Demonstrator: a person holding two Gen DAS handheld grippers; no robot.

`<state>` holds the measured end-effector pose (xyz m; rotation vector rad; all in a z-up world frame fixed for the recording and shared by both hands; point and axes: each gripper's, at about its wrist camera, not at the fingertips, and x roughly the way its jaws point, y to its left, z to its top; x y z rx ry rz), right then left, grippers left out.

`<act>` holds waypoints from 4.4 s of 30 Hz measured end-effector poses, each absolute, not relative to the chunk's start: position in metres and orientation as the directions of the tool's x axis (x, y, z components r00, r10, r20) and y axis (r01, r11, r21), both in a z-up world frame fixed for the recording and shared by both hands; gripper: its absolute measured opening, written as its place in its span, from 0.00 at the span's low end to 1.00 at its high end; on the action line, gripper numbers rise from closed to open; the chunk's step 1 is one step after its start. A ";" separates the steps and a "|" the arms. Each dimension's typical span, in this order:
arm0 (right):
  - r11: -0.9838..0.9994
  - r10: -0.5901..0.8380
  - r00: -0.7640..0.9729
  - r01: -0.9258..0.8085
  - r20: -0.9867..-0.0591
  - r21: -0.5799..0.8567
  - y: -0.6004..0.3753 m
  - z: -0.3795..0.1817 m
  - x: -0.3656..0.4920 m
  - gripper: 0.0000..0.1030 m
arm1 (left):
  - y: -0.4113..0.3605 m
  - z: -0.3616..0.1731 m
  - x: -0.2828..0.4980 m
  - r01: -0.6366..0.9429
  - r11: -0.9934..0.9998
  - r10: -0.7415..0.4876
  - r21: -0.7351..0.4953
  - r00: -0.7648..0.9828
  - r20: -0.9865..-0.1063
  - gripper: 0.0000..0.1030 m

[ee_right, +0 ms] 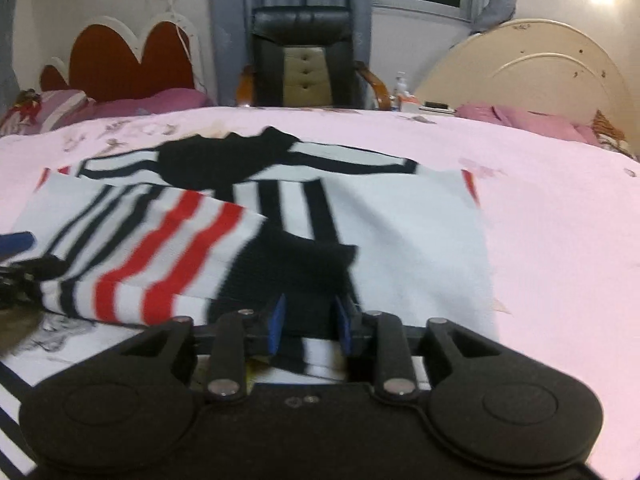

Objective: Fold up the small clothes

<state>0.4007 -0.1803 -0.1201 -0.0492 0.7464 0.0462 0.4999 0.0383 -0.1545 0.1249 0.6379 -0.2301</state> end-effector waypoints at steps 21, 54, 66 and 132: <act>0.992 0.122 0.765 -0.079 -0.632 0.097 -0.208 -0.099 0.341 0.37 | 0.023 -0.122 0.438 0.158 0.981 -0.069 0.110 0.820 -0.568 0.87; 0.923 0.221 0.701 0.073 -0.678 0.377 -0.287 -0.128 0.101 0.39 | 0.109 -0.141 0.196 0.013 0.979 -0.156 -0.202 0.680 -0.716 0.76; 0.875 0.328 0.676 0.047 -0.660 0.483 -0.282 -0.137 0.052 0.39 | 0.124 -0.158 0.151 -0.051 0.873 -0.327 -0.485 0.676 -0.661 0.67; 0.711 0.488 0.700 0.029 -0.522 0.703 -0.288 -0.147 0.100 0.06 | 0.156 -0.190 0.166 -0.078 0.597 -0.443 -0.799 0.797 -0.409 0.04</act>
